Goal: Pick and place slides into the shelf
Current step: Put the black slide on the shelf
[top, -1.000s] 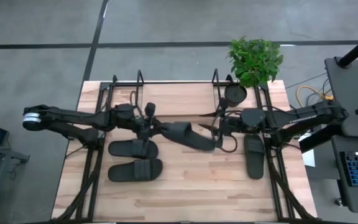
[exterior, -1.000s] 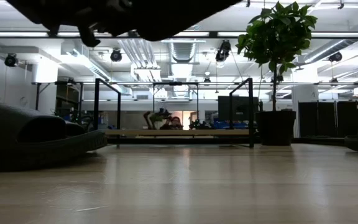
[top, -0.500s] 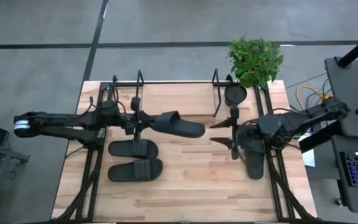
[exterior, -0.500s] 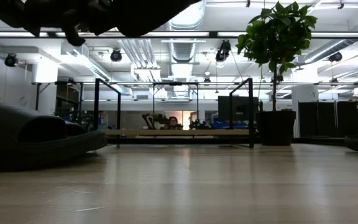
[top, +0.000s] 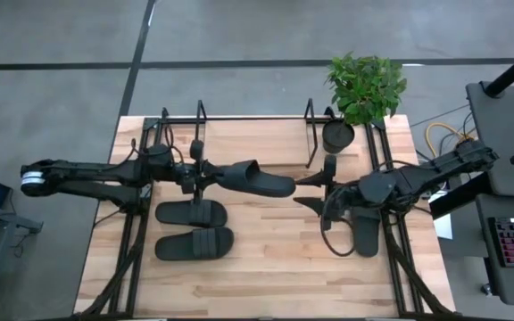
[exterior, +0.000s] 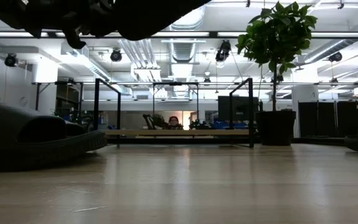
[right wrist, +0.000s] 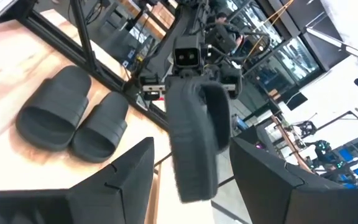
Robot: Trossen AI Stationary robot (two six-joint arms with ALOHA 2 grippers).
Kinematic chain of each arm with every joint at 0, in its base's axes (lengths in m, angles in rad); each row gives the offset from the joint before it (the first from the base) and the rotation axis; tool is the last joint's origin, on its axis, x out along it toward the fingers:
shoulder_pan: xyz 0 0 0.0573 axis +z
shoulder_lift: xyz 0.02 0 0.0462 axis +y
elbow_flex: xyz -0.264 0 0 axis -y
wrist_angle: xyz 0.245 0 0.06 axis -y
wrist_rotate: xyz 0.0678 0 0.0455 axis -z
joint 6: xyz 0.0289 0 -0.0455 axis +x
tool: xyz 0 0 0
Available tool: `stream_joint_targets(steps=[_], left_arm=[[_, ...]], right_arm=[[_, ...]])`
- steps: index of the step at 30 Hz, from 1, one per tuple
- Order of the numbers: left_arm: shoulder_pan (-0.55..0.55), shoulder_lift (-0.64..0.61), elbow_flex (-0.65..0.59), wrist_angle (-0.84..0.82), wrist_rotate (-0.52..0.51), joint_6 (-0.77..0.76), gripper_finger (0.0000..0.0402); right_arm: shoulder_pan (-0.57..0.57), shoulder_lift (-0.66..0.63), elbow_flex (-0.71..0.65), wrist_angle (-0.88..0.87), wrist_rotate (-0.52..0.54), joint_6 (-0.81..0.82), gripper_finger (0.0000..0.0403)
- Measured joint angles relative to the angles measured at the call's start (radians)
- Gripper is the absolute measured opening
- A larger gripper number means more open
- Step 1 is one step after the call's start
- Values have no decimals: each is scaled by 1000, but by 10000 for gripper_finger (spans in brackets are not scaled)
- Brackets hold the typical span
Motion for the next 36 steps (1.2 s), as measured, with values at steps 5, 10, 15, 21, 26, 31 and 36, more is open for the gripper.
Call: stream_joint_targets(steps=[5,10,15,21,26,31,36], left_arm=[[0,0,2,18,1,-1,15],[0,6,8,21,0,0,15],[0,9,8,19,0,0,15],[0,10,8,22,1,0,15],[0,10,8,24,1,-1,15],[0,16,8,25,2,0,15],[0,19,8,37,3,-1,15]], right_arm=[[-2,27,15,-26,27,-5,201],[-14,47,18,-19,42,-27,201],[-34,50,18,-14,47,-34,201],[-40,55,18,-5,41,-46,201],[-42,84,18,5,41,-61,198],[-56,116,18,44,49,-79,159],[-57,121,18,69,44,-93,86]])
